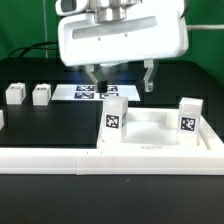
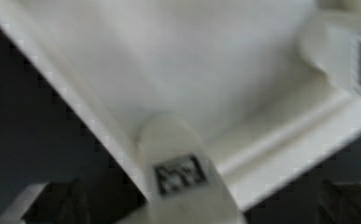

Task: Assemble square table

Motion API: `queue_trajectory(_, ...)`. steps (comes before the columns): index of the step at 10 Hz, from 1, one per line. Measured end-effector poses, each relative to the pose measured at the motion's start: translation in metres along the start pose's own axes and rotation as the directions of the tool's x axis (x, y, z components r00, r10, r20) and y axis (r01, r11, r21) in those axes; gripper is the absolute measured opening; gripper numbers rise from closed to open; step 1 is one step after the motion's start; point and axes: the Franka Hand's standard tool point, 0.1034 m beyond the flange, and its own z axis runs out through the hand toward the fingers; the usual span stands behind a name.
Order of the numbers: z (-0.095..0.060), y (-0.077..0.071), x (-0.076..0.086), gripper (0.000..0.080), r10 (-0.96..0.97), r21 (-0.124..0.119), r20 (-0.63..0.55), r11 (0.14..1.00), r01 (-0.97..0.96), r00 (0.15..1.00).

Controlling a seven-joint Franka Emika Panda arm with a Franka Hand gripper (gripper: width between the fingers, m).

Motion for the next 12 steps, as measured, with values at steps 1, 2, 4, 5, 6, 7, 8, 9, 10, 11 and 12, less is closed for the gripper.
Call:
queue_trajectory(1, 0.014, 0.017, -0.003, 0.0649, -0.054, -0.029, 0.003, 0.998, 0.054, 0.999)
queue_trajectory(2, 0.031, 0.029, -0.002, 0.0649, -0.159, -0.072, -0.036, 0.985, 0.156, 0.987)
queue_trajectory(4, 0.039, 0.033, -0.003, 0.0649, -0.288, -0.097, -0.035, 0.954, 0.283, 0.957)
queue_trajectory(5, 0.038, 0.034, 0.0, 0.0649, -0.396, -0.112, -0.024, 0.913, 0.391, 0.918)
queue_trajectory(6, 0.038, 0.035, 0.001, 0.0649, -0.407, -0.115, -0.02, 0.908, 0.403, 0.913)
queue_trajectory(7, 0.039, 0.036, 0.001, 0.0649, -0.401, -0.116, -0.021, 0.911, 0.396, 0.916)
queue_trajectory(8, 0.039, 0.037, 0.0, 0.0649, -0.402, -0.113, -0.015, 0.911, 0.397, 0.916)
queue_trajectory(9, 0.042, 0.042, -0.007, 0.0649, -0.399, -0.077, 0.052, 0.912, 0.402, 0.915)
queue_trajectory(10, 0.047, 0.042, -0.011, 0.0649, -0.397, -0.043, 0.104, 0.914, 0.403, 0.912)
queue_trajectory(11, 0.054, 0.04, -0.011, 0.0649, -0.413, -0.014, 0.134, 0.908, 0.418, 0.901)
queue_trajectory(12, 0.06, 0.039, -0.009, 0.0649, -0.412, -0.016, 0.128, 0.909, 0.417, 0.902)
